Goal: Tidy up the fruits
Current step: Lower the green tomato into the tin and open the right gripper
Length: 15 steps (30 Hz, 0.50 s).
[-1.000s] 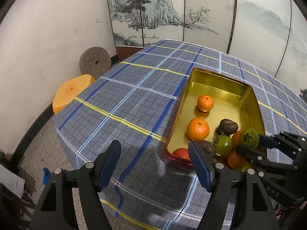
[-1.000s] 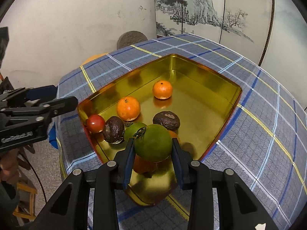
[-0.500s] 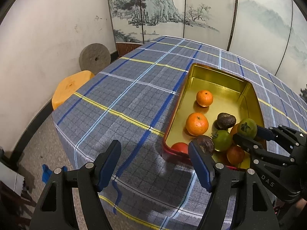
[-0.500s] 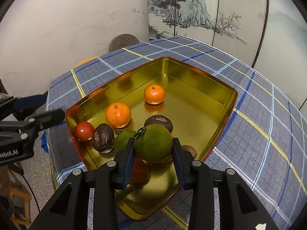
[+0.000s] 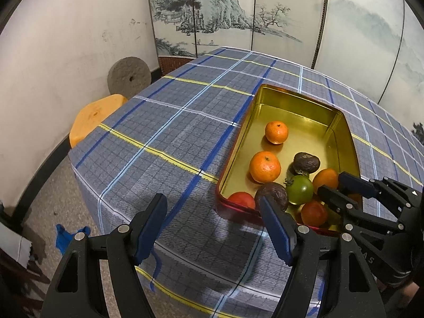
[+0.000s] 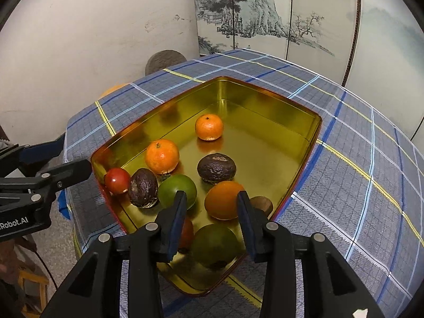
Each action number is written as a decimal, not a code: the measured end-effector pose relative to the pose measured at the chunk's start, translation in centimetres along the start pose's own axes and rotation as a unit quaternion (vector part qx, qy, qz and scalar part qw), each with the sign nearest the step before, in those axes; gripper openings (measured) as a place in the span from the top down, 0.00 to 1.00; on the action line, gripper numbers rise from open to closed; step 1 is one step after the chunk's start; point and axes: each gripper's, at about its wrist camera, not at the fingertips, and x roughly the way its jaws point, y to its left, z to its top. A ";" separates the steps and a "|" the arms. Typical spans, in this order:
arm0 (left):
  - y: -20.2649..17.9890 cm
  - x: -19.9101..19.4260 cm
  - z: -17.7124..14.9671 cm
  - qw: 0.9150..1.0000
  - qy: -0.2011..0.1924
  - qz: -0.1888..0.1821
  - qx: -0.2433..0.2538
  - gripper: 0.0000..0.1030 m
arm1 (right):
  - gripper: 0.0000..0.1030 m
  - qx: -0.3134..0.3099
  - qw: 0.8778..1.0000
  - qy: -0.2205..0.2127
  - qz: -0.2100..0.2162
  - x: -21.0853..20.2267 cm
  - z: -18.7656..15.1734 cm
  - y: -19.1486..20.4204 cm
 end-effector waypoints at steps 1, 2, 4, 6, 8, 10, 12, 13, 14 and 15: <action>-0.1 0.0 0.0 1.000 0.000 0.001 0.000 0.29 | 0.63 0.001 1.000 0.001 0.001 -0.1 0.0 0.0; 0.0 0.0 0.0 1.000 0.000 0.001 0.001 0.29 | 0.62 0.003 1.000 0.001 0.003 -0.2 0.0 0.1; -0.2 -0.1 0.0 1.000 0.000 0.002 0.001 0.29 | 0.57 0.008 1.000 -0.001 0.007 -0.5 -0.1 0.1; -0.3 -0.1 0.1 1.000 0.000 0.002 0.002 0.29 | 0.47 0.012 1.000 -0.005 0.007 -0.9 -0.1 0.1; -0.5 -0.2 0.1 1.000 -0.001 0.001 0.003 0.29 | 0.44 0.014 1.000 -0.010 0.008 -1.4 -0.1 0.2; -0.7 -0.3 0.2 1.000 -0.002 0.002 0.005 0.29 | 0.39 0.015 1.000 -0.013 0.009 -1.9 -0.1 0.3; -0.8 -0.4 0.3 1.000 -0.002 0.004 0.004 0.29 | 0.29 0.019 1.000 -0.015 0.004 -2.3 -0.1 0.3; -0.8 -0.4 0.2 1.000 -0.003 0.004 0.005 0.29 | 0.26 0.022 1.000 -0.016 0.000 -2.5 -0.1 0.2; -0.9 -0.4 0.3 1.000 -0.004 0.005 0.006 0.29 | 0.19 0.027 1.000 -0.017 -0.004 -2.7 -0.1 0.0; -1.0 -0.4 0.3 1.000 -0.004 0.006 0.007 0.29 | 0.14 0.032 0.999 -0.018 -0.010 -3.0 -0.1 -0.1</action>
